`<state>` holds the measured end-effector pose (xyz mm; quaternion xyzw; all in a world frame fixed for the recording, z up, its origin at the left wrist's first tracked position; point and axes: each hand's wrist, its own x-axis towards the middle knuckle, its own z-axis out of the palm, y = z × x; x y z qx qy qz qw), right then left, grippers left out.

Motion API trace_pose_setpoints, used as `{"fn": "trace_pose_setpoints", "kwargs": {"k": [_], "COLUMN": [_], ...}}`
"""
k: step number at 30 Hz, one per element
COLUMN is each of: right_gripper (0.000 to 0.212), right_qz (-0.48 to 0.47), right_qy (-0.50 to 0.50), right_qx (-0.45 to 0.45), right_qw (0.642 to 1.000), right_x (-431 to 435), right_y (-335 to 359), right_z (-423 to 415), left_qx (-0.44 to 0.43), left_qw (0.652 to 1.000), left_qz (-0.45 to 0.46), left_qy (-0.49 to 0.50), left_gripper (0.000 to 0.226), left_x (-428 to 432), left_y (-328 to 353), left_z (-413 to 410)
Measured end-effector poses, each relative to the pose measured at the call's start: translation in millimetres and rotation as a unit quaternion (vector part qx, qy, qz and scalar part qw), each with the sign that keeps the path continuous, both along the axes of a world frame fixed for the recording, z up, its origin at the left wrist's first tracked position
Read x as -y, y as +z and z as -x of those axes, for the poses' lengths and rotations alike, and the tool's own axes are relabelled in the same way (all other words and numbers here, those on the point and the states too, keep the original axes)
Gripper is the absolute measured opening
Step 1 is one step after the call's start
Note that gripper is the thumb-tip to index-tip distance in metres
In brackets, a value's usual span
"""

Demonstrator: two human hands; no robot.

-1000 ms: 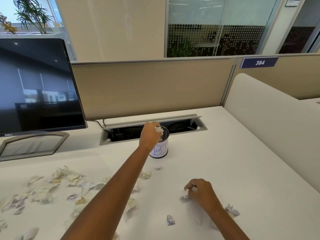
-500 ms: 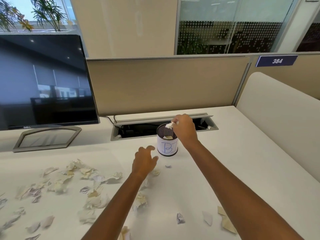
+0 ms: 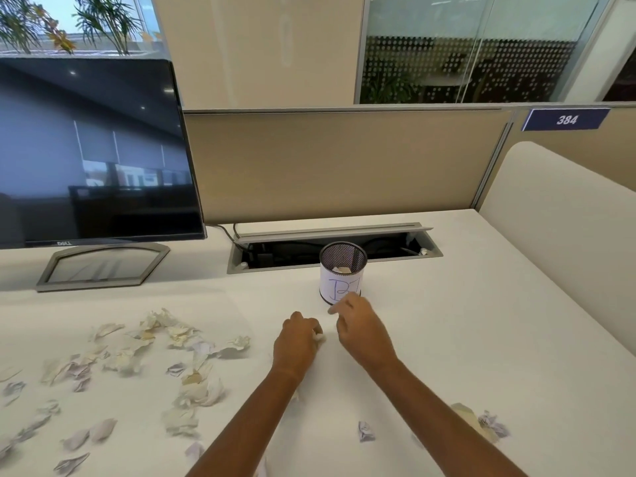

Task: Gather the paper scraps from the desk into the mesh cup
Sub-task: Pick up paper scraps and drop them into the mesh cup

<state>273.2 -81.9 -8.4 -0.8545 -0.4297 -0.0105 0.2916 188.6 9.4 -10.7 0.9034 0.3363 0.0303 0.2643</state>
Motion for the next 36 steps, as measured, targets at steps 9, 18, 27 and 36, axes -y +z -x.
{"fn": "trace_pose_setpoints", "kwargs": {"k": [9,18,27,36], "right_gripper": [0.028,0.028,0.022,0.035], "right_qz": [0.153,0.022,-0.14,-0.065], "right_qy": [0.003,-0.014,-0.072,-0.062], "right_qx": [-0.015,-0.036,-0.056,-0.092], "right_qw": [0.988,0.999,0.986,0.992], "right_x": [12,18,1,-24], "right_y": [-25,-5,54,70], "right_z": [-2,-5,-28,-36], "left_qx": [0.193,0.188,0.237,-0.042], "left_qw": [0.978,0.981,0.971,0.998], "left_qz": [0.056,0.021,0.009,0.004], "left_qy": [0.061,-0.046,-0.006,-0.056], "left_gripper": [0.018,0.033,0.043,0.048], "left_x": [-10,-18,-18,-12], "left_y": [45,100,75,41], "left_z": [-20,-86,-57,12]}}
